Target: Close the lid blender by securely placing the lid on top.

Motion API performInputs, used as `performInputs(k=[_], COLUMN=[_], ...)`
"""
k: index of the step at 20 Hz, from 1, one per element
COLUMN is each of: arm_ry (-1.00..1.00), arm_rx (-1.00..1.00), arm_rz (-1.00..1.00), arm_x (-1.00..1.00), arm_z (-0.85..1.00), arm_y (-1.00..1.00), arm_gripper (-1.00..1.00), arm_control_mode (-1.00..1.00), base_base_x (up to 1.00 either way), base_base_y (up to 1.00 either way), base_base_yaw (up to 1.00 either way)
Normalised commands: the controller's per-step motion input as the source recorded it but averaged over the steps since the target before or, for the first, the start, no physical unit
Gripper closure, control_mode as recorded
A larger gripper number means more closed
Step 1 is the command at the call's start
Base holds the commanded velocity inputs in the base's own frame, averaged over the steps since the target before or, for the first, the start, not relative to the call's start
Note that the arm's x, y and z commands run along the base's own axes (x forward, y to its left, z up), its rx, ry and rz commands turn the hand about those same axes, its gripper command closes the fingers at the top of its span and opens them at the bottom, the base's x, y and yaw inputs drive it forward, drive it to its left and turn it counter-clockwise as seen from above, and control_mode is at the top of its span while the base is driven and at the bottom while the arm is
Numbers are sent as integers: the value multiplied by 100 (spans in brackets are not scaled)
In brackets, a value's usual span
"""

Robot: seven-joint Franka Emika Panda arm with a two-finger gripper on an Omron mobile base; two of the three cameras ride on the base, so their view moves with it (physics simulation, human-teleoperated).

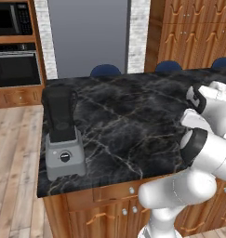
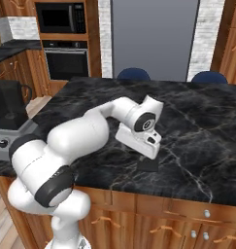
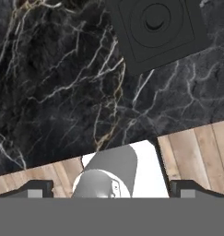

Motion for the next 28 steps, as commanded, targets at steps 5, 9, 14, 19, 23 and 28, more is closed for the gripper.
performInputs(k=[5, 9, 14, 19, 23, 28], arm_ry=[0, 0, 0, 0, 0, 0], arm_rx=[-1, 0, 0, 0, 0, 0], arm_rz=[0, 1, 1, 1, 1, 2], arm_x=[38, 42, 33, 36, 20, 30], arm_z=[-47, -41, -20, -23, -31, -25], arm_y=[-7, -14, -19, -18, -23, -9], arm_gripper=[-100, -100, -100, -100, -100, -100], arm_control_mode=[-100, -100, -100, -100, -100, -100], base_base_x=[0, 0, 0, 0, 0, 0], base_base_y=[0, 0, 0, 0, 0, 0], base_base_yaw=[0, 0, 0, 0, 0, 0])
